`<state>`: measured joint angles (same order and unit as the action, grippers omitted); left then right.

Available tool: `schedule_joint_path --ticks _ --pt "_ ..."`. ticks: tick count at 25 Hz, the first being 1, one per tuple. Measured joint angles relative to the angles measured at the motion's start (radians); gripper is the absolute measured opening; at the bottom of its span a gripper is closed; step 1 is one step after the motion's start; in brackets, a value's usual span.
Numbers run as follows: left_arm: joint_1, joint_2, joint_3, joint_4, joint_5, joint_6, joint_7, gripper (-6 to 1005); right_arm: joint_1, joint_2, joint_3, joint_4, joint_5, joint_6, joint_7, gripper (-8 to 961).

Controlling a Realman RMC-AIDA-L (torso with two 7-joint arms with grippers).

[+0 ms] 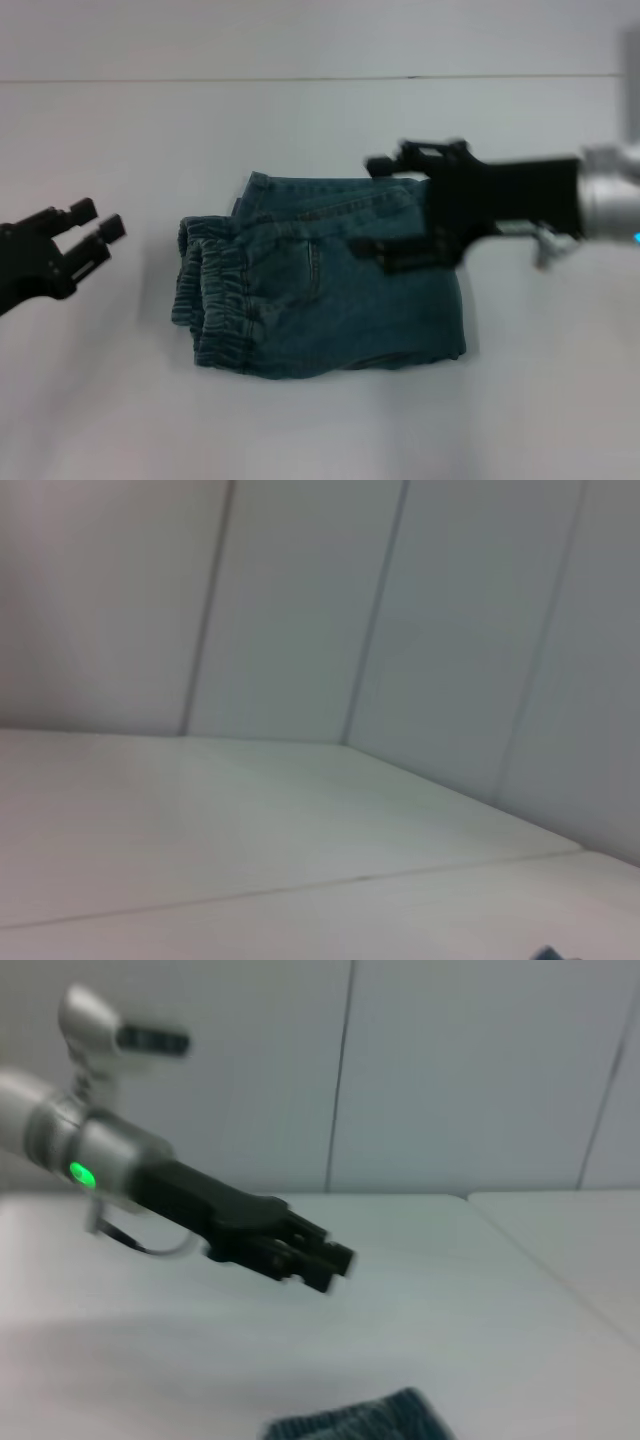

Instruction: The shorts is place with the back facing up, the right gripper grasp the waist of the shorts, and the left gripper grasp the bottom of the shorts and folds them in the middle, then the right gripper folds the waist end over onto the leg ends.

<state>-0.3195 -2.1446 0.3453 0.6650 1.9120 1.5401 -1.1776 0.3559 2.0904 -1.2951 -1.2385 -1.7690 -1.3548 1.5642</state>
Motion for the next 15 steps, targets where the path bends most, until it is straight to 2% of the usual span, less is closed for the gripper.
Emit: schedule_joint_path --ticks 3,6,11,15 --pt "-0.013 0.016 -0.001 0.005 0.059 0.048 -0.017 362 -0.139 0.004 0.008 0.011 0.068 -0.043 -0.069 911" --pt "-0.024 0.03 -0.003 0.013 0.117 0.095 -0.032 483 -0.238 0.007 0.009 0.051 0.102 -0.063 -0.165 912" --pt "-0.044 0.057 -0.018 0.027 0.215 0.176 -0.052 674 -0.328 0.006 0.113 0.142 0.171 -0.206 -0.306 914" --pt "-0.049 0.066 -0.024 0.034 0.244 0.196 -0.064 872 -0.36 0.0 0.21 0.241 0.146 -0.263 -0.407 915"
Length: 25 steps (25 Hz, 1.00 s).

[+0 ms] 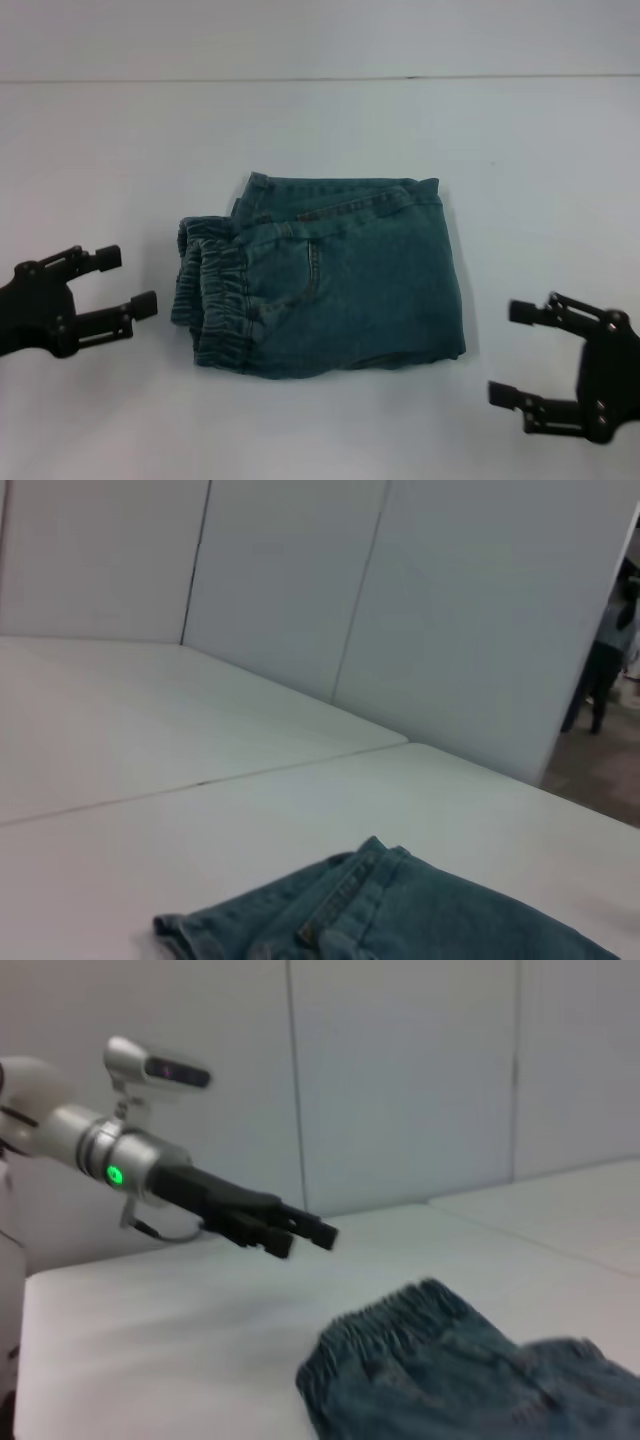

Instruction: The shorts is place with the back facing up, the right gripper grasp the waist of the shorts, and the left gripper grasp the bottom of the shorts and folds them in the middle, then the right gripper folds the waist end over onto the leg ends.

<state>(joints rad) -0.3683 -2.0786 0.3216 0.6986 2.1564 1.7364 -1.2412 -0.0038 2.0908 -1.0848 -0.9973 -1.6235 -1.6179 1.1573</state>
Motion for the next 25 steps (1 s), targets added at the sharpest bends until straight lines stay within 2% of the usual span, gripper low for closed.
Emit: schedule_joint_path --ticks 9,18,25 --pt "-0.012 0.005 0.002 0.016 0.096 0.095 -0.01 873 0.031 -0.002 0.13 0.085 -0.108 -0.049 -0.067 916" --pt "-0.029 0.005 0.019 0.008 0.139 0.099 -0.023 873 0.079 -0.005 0.202 0.112 -0.209 -0.088 -0.068 911" --pt "-0.032 0.004 0.029 0.007 0.148 0.097 -0.031 873 0.093 -0.004 0.217 0.114 -0.217 -0.091 -0.07 911"
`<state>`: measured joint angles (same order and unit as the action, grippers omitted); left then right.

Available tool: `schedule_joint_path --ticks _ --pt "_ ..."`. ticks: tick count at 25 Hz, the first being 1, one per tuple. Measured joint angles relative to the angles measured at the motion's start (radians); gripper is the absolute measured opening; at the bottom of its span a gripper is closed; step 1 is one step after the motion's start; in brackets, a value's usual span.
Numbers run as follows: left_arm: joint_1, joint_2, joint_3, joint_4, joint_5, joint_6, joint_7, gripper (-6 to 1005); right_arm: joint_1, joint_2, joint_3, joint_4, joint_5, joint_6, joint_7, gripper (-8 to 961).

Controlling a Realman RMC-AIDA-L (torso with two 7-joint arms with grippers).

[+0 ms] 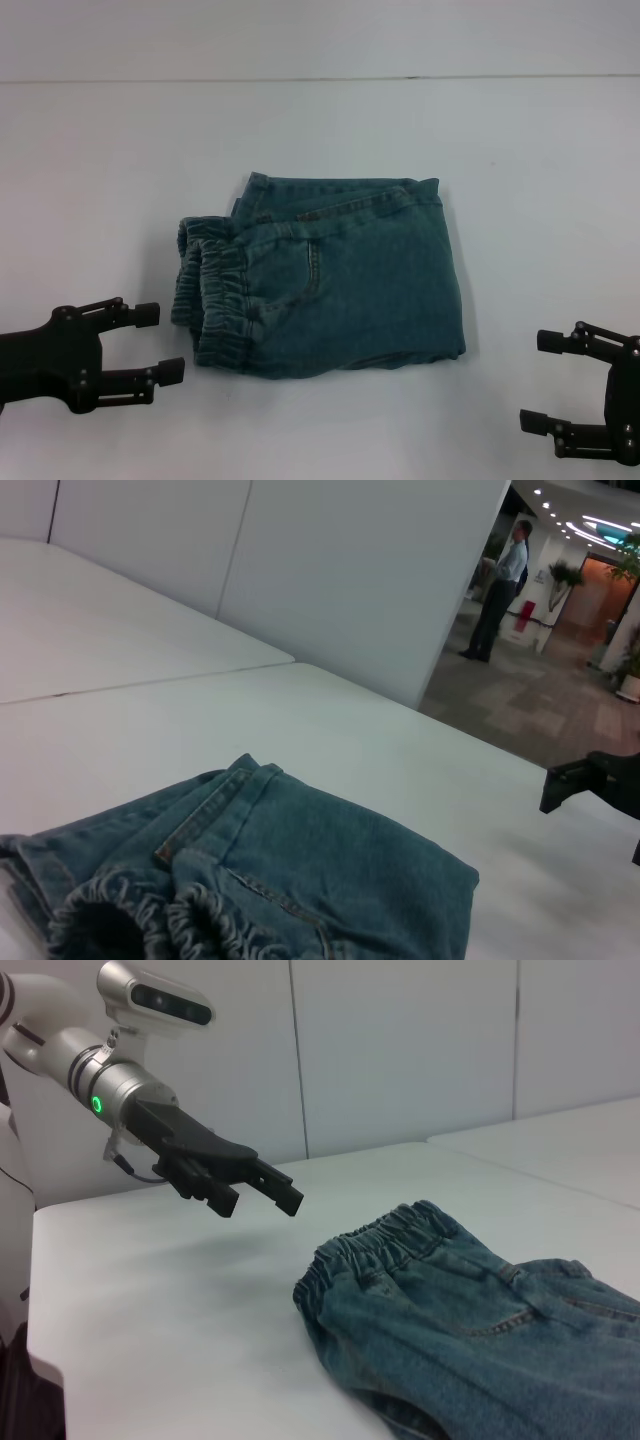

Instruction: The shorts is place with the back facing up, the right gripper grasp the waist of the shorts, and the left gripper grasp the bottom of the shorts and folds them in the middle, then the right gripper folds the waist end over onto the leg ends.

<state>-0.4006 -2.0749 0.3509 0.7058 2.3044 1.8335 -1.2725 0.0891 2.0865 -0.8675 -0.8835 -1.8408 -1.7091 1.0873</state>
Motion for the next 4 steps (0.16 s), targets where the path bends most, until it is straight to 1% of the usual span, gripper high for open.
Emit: schedule_joint_path --ticks 4 --pt "-0.001 -0.002 0.021 0.002 0.002 -0.011 -0.001 873 0.005 0.002 0.001 0.0 0.002 0.001 -0.001 911"
